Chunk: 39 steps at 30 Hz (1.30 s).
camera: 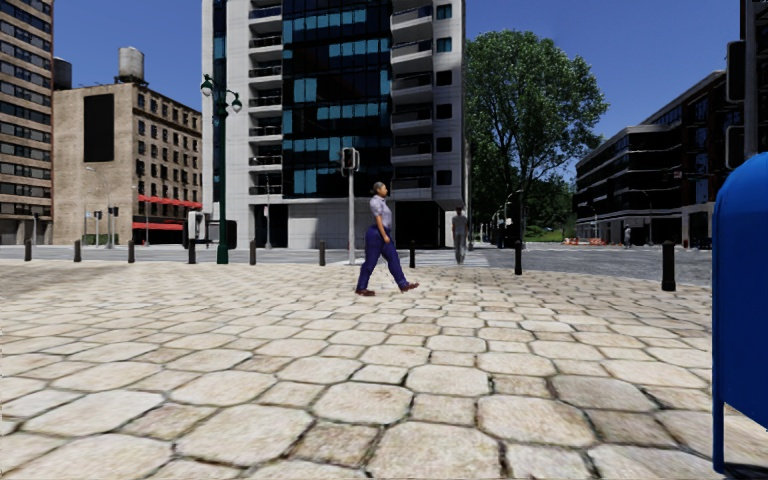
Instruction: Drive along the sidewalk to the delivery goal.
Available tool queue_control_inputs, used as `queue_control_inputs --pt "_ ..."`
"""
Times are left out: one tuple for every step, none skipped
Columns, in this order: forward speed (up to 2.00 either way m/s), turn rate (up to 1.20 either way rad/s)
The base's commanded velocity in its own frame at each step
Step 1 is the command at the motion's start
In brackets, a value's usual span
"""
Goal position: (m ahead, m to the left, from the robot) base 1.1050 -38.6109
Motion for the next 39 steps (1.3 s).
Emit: queue_control_inputs --pt "2.0 0.0" --pt "2.0 0.0" --pt "2.0 0.0" --pt "2.0 0.0" --pt "2.0 0.0" --pt "2.0 0.0" --pt "2.0 0.0" --pt "2.0 -0.15" --pt "2.0 -0.33" --pt "2.0 -0.4" --pt "2.0 -0.58" --pt "2.0 -0.88" --pt "2.0 -0.88" --pt "2.0 -0.98" --pt "2.0 -1.0" --pt "2.0 -1.01" --pt "2.0 -1.02" --pt "2.0 -1.02" --pt "2.0 -1.03" --pt "2.0 -1.04" --pt "2.0 -1.04" --pt "2.0 -1.04" --pt "2.0 -1.04" --pt "2.0 -1.04" --pt "2.0 -1.04" --pt "2.0 -1.04" --pt "2.0 -1.04" --pt "2.0 -1.04" --pt "2.0 -1.04" --pt "2.0 -1.04" --pt "2.0 -1.04" --pt "2.0 -1.04" --pt "2.0 -1.04" --pt "2.0 -1.04" --pt "2.0 -1.04" --pt "2.0 -1.04" --pt "2.0 -1.04" --pt "2.0 -1.04" --pt "2.0 -1.04"
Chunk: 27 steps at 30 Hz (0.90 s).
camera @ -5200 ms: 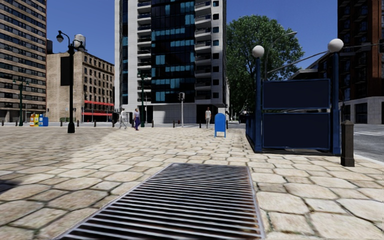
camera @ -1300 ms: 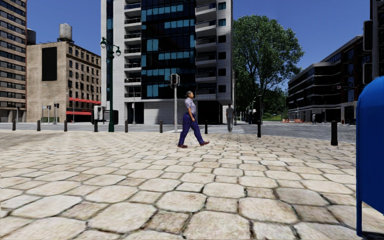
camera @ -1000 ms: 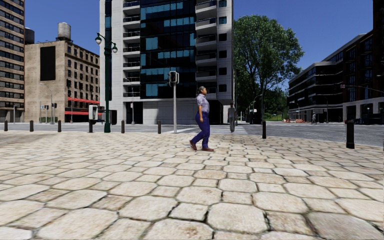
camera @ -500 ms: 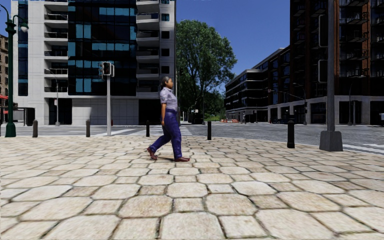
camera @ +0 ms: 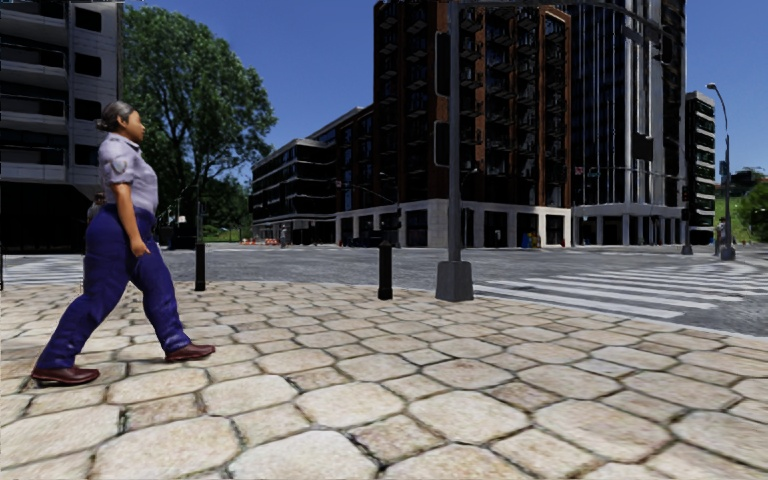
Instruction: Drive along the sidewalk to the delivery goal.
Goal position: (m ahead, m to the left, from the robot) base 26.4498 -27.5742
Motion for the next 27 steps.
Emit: queue_control_inputs --pt "2.0 -1.04" --pt "2.0 -1.04" --pt "2.0 -1.04" --pt "2.0 -1.04" --pt "2.0 -1.04" --pt "2.0 -1.04" --pt "2.0 -1.04" --pt "2.0 -1.04" --pt "2.0 -1.04" --pt "2.0 -1.04" --pt "2.0 -1.04" --pt "2.0 -1.04" --pt "2.0 -0.96" --pt "2.0 -0.27" --pt "2.0 -0.09" --pt "2.0 -0.09" --pt "2.0 -0.02" --pt "2.0 0.0" --pt "2.0 0.0" --pt "2.0 0.0" --pt "2.0 0.0" --pt "2.0 0.0" --pt "2.0 0.0" --pt "2.0 0.0" --pt "2.0 0.24" --pt "2.0 0.42" --pt "2.0 0.42"
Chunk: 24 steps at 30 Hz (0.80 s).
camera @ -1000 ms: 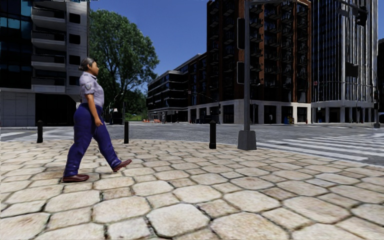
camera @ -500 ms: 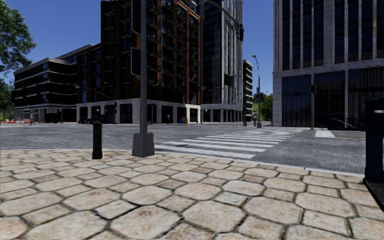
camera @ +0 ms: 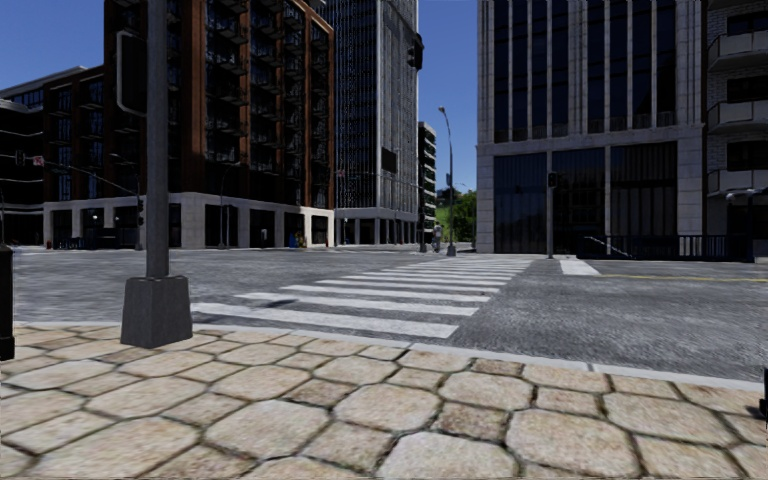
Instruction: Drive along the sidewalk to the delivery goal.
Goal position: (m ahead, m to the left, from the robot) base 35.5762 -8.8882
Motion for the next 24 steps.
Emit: queue_control_inputs --pt "2.0 0.55" --pt "2.0 0.67" --pt "2.0 0.72" --pt "2.0 0.73" --pt "2.0 0.73" --pt "2.0 0.29" --pt "2.0 0.08" --pt "2.0 0.0" --pt "2.0 0.0" --pt "2.0 0.0" --pt "2.0 0.0" --pt "2.0 0.0" --pt "2.0 0.0" --pt "2.0 0.0" --pt "2.0 0.0" --pt "2.0 0.0" --pt "2.0 0.0" --pt "2.0 0.0" --pt "2.0 0.0" --pt "2.0 0.0" --pt "2.0 0.0" --pt "2.0 0.0" --pt "2.0 0.0" --pt "2.0 0.0"
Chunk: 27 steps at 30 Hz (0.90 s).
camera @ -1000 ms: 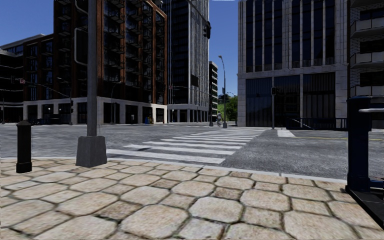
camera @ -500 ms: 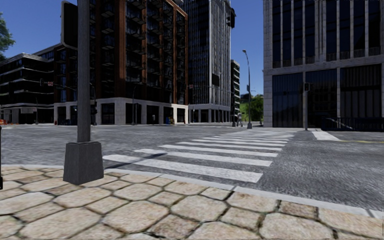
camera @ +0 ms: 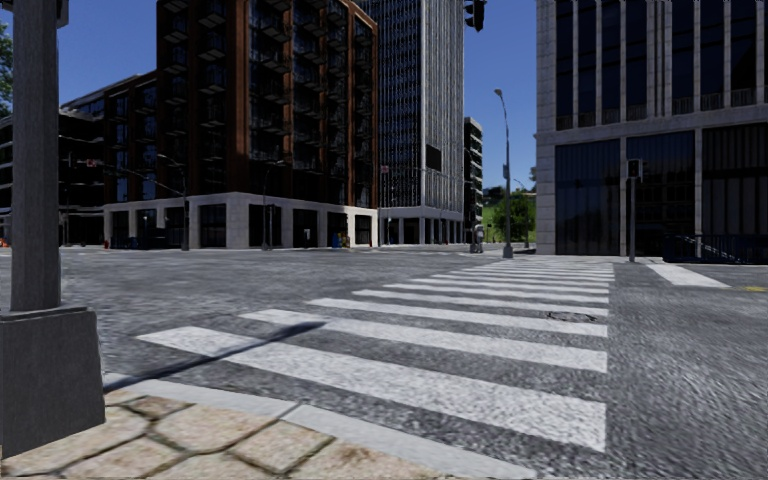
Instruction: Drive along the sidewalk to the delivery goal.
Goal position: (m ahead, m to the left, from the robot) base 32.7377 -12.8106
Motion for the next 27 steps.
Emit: queue_control_inputs --pt "2.0 0.0" --pt "2.0 0.0" --pt "2.0 -0.03" --pt "2.0 -0.03" --pt "2.0 -0.1" --pt "2.0 -0.11" --pt "2.0 -0.16" --pt "2.0 -0.27" --pt "2.0 -0.27" --pt "2.0 -0.5" --pt "2.0 -0.59" --pt "2.0 -0.69" --pt "2.0 -1.2" --pt "2.0 -1.2" --pt "2.0 -1.2" --pt "2.0 -1.2" --pt "2.0 -1.13" --pt "2.0 -0.68" --pt "2.0 -0.68" --pt "2.0 -0.11" --pt "2.0 -0.03" --pt "2.0 -0.01" --pt "2.0 -0.01" --pt "2.0 -0.01" --pt "2.0 0.0" --pt "2.0 0.0" --pt "2.0 0.0"
